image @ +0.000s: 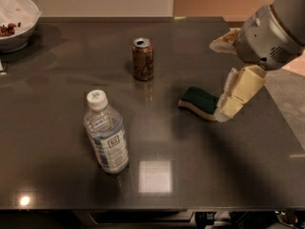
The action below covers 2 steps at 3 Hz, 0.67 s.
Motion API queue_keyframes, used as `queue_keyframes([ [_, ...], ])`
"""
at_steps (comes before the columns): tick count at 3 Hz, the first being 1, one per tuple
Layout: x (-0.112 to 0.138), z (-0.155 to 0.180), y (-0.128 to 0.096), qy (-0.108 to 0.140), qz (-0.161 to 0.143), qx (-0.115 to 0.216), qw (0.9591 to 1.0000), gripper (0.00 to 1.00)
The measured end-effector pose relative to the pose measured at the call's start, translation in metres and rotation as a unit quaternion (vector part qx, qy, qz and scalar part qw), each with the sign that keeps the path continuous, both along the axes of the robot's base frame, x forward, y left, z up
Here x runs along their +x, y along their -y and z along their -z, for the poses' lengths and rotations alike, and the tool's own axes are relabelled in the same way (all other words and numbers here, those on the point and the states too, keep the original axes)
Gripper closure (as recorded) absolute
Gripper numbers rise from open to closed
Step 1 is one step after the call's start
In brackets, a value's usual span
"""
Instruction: Pick blue plastic bottle
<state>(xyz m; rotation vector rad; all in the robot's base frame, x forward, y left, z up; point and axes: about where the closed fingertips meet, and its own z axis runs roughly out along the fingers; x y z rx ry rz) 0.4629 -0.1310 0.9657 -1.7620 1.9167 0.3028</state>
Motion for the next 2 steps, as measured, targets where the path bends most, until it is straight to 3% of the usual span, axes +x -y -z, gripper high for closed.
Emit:
queue_keyframes([
  [1,0.000,0.004,-0.044,-0.002,-0.043,0.047,0.9980,0.00],
  [2,-0.006,0.011,-0.088,-0.005,-0.084,0.081,0.9931,0.00],
])
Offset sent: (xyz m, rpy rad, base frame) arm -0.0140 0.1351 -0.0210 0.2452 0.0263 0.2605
